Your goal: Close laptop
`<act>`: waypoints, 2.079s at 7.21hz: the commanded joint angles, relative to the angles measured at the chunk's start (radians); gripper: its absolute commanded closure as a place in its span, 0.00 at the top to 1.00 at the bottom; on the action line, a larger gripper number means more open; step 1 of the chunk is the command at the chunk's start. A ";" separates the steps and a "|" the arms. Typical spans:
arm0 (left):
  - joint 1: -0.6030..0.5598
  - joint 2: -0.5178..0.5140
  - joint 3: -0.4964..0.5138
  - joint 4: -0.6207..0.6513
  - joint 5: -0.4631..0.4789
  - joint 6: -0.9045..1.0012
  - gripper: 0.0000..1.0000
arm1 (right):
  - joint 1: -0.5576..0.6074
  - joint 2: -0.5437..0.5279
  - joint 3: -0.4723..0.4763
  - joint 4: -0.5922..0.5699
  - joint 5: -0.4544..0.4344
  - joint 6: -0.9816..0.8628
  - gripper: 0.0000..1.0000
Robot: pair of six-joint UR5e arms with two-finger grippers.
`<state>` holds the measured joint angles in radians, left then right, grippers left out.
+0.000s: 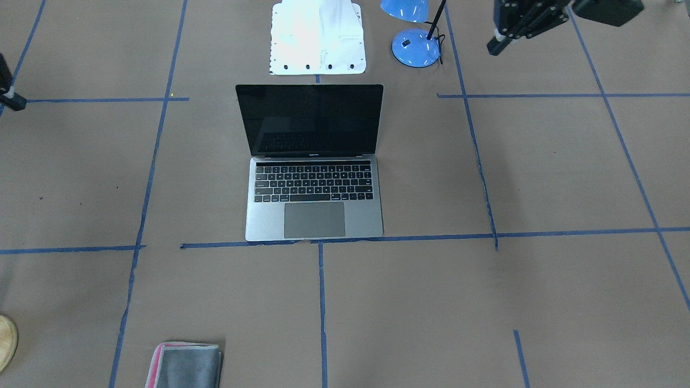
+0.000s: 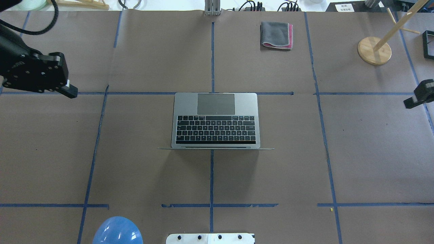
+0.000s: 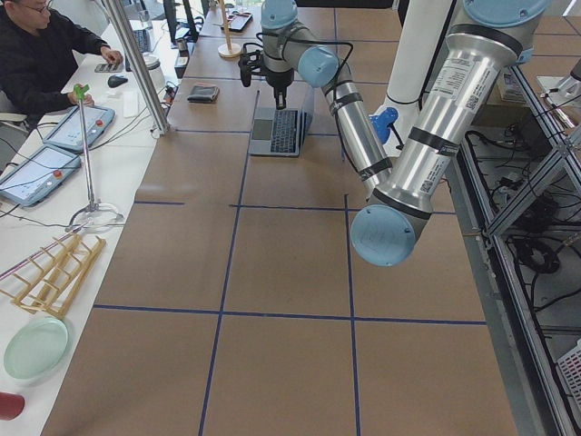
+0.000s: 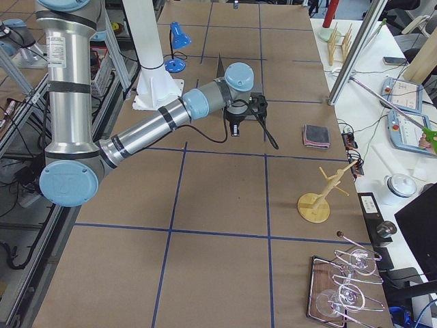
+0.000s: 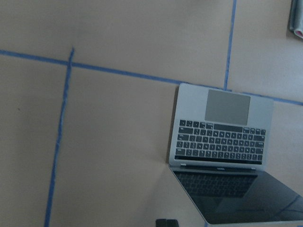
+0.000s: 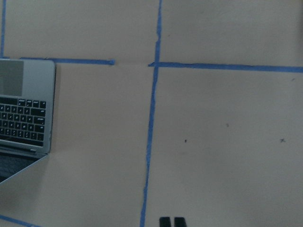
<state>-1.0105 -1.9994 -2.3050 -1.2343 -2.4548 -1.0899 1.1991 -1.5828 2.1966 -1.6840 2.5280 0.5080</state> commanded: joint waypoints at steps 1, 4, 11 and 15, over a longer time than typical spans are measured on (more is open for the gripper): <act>0.142 -0.065 -0.013 -0.002 0.007 -0.153 0.00 | -0.228 0.111 0.090 0.000 -0.012 0.282 0.01; 0.361 -0.139 0.002 -0.010 0.149 -0.283 0.00 | -0.548 0.168 0.120 0.181 -0.209 0.600 0.01; 0.561 -0.190 0.162 -0.124 0.355 -0.334 0.00 | -0.908 0.285 0.040 0.236 -0.704 0.794 0.02; 0.619 -0.190 0.280 -0.227 0.425 -0.359 0.00 | -0.903 0.315 0.028 0.236 -0.755 0.796 0.02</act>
<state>-0.3975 -2.1895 -2.0652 -1.4168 -2.0382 -1.4324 0.2935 -1.2874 2.2329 -1.4474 1.7950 1.3037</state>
